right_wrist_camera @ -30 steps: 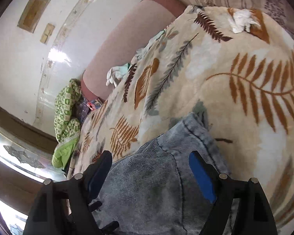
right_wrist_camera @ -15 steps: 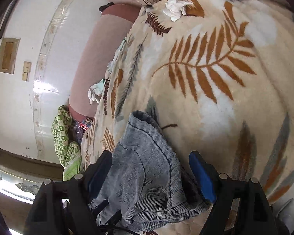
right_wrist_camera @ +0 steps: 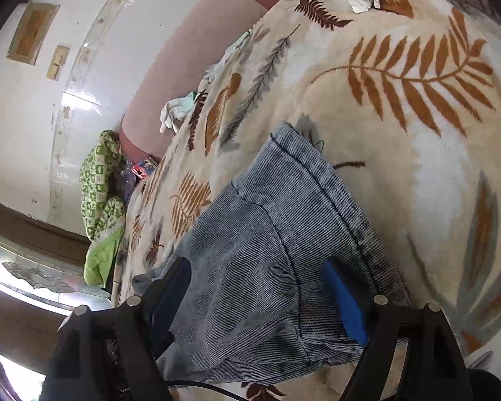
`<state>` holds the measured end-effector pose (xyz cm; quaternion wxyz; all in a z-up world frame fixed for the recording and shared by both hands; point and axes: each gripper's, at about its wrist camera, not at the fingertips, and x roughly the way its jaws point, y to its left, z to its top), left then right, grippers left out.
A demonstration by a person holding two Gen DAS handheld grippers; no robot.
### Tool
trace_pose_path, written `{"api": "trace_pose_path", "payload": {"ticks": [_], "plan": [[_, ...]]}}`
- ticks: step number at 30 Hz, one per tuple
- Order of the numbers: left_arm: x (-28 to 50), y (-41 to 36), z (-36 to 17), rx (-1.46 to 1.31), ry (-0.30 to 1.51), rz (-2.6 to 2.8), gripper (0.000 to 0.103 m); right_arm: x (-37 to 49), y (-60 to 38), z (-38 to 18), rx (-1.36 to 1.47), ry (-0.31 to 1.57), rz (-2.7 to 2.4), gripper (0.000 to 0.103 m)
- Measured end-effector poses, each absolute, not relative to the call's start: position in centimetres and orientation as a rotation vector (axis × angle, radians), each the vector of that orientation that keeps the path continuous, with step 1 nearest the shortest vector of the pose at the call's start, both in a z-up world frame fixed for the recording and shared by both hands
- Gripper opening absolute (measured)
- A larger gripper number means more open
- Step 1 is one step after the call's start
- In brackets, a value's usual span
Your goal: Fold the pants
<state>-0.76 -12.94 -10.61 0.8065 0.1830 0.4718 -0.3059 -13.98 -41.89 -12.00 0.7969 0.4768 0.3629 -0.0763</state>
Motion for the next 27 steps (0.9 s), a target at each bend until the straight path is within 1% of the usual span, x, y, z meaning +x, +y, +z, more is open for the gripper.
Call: {"api": "trace_pose_path", "payload": {"ticks": [2, 6, 12, 19, 23, 27], "plan": [[-1.1, -13.1, -10.6, 0.408, 0.999, -0.650, 0.103, -14.2, -42.0, -11.8, 1.046, 0.792, -0.158, 0.083], [-1.4, -12.9, -9.4, 0.359, 0.977, -0.696, 0.103, -16.7, -44.0, -10.9, 1.196, 0.707, -0.095, 0.084], [-1.4, -12.2, -8.2, 0.258, 0.928, -0.703, 0.103, -20.5, -44.9, -9.7, 1.256, 0.732, -0.141, 0.084], [-1.4, -12.1, -8.6, 0.255, 0.919, -0.696, 0.103, -20.9, -43.8, -11.9, 1.272, 0.864, -0.272, 0.084], [-1.5, -12.2, -9.3, 0.278, 0.948, -0.694, 0.103, -19.9, -43.6, -14.0, 1.321, 0.879, -0.312, 0.084], [-2.0, -12.8, -10.1, 0.315, 0.978, -0.737, 0.103, -19.7, -44.0, -13.9, 1.313, 0.828, -0.355, 0.084]]}}
